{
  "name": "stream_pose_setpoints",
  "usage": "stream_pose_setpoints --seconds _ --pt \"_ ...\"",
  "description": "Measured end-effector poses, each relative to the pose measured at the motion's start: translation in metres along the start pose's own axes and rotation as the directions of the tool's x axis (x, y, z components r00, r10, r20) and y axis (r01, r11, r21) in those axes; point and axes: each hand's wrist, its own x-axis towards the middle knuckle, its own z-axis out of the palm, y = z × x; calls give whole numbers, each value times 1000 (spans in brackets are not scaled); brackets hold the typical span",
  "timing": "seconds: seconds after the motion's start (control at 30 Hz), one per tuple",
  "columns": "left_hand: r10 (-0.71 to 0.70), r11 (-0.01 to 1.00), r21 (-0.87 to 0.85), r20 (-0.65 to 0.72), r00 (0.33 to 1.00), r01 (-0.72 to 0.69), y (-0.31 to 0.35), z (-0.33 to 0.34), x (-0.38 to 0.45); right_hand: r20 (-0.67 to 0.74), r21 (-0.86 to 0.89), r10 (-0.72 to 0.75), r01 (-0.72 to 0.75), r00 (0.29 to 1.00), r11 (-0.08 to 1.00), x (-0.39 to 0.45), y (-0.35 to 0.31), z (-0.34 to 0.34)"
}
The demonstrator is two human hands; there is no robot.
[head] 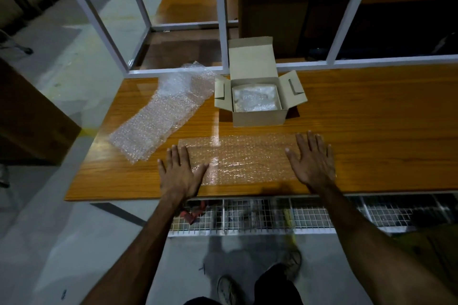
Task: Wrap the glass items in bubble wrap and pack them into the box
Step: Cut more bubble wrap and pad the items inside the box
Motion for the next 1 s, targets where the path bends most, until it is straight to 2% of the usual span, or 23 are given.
stream_pose_setpoints --seconds 0.07,0.13,0.2,0.27,0.33,0.43,0.57,0.67,0.77,0.9,1.0 --pt "-14 1000 -4 -33 999 14 0 2 -1 5 -5 10 -10 1000 1000 1 7 -1" --pt "-18 999 -33 -123 992 14 2 5 -3 21 -2 -2 2 1000 1000 2 11 -1" --pt "-26 993 -114 -250 968 -3 5 4 -4 26 29 -22 21 999 999 2 14 -1" --pt "-88 980 -196 -304 949 28 3 6 -1 -21 66 -33 34 999 997 -4 16 -1" --pt "-181 961 -254 -282 942 108 1 4 2 -90 80 -35 42 995 996 -13 18 -2" --pt "-343 902 -334 -170 924 273 2 -2 3 -153 111 3 14 988 994 -33 16 0" --pt "-410 857 -401 -151 899 324 7 -5 4 -180 179 52 -19 982 984 -58 19 16" --pt "-496 801 -467 -168 852 375 18 -10 -3 -178 186 50 -16 983 982 -66 23 21" --pt "-455 754 -591 -156 877 286 27 -18 -9 -150 205 43 -12 988 979 -66 26 18" --pt "-392 567 -813 -127 911 131 45 -34 -15 -144 213 48 -16 988 977 -67 28 16" --pt "-371 440 -898 -155 916 26 75 -46 -24 -159 233 57 -18 986 972 -70 28 16"
